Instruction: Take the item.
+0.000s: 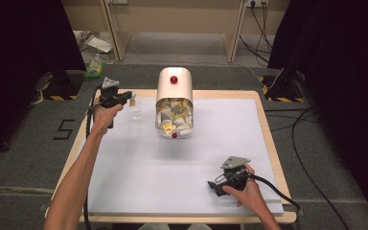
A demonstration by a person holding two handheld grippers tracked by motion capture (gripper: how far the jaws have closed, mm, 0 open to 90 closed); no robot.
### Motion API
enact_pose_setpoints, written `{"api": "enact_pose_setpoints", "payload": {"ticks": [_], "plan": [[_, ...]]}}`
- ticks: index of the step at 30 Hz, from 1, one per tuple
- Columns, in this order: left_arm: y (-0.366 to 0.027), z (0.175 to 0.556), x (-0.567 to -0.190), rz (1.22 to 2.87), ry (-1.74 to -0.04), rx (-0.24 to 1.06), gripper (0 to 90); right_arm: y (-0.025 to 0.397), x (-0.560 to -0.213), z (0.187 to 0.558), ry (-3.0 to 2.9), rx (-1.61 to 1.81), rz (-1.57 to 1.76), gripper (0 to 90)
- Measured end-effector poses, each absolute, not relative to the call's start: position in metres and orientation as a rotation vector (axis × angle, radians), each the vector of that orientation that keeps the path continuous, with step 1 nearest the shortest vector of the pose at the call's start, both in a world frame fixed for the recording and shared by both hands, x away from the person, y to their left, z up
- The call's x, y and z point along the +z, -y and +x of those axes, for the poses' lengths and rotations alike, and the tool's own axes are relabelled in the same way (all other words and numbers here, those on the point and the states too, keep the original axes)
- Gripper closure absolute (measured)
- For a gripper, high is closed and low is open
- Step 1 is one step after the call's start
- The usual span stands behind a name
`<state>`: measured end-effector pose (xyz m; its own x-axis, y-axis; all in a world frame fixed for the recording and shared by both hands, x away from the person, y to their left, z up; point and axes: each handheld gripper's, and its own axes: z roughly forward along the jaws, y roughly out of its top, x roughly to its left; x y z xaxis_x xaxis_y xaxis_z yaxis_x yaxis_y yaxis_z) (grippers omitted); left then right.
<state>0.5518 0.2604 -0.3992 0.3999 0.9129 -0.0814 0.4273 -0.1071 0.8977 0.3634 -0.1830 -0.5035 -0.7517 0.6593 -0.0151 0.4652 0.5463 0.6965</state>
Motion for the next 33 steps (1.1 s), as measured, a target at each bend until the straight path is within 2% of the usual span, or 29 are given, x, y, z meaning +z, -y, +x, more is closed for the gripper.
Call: {"api": "enact_pose_setpoints", "payload": {"ticks": [11,20,25,29,33], "plan": [[-0.261,0.555,-0.408,1.715,-1.208,0.639,88.8,0.183,-0.503,0.364,-2.512,1.009,0.936,0.4],[-0.258,0.555,-0.408,1.712,-1.220,0.647,80.0,0.183,-0.503,0.364,-2.512,1.010,0.936,0.4],[-0.261,0.553,-0.407,1.711,-1.228,0.643,71.3,0.183,-0.503,0.364,-2.512,1.010,0.936,0.4],[-0.263,0.549,-0.405,1.715,-1.233,0.630,59.5,0.183,-0.503,0.364,-2.512,1.009,0.936,0.4],[-0.265,0.544,-0.401,1.722,-1.243,0.617,42.8,0.183,-0.503,0.364,-2.512,1.010,0.936,0.4]]}}
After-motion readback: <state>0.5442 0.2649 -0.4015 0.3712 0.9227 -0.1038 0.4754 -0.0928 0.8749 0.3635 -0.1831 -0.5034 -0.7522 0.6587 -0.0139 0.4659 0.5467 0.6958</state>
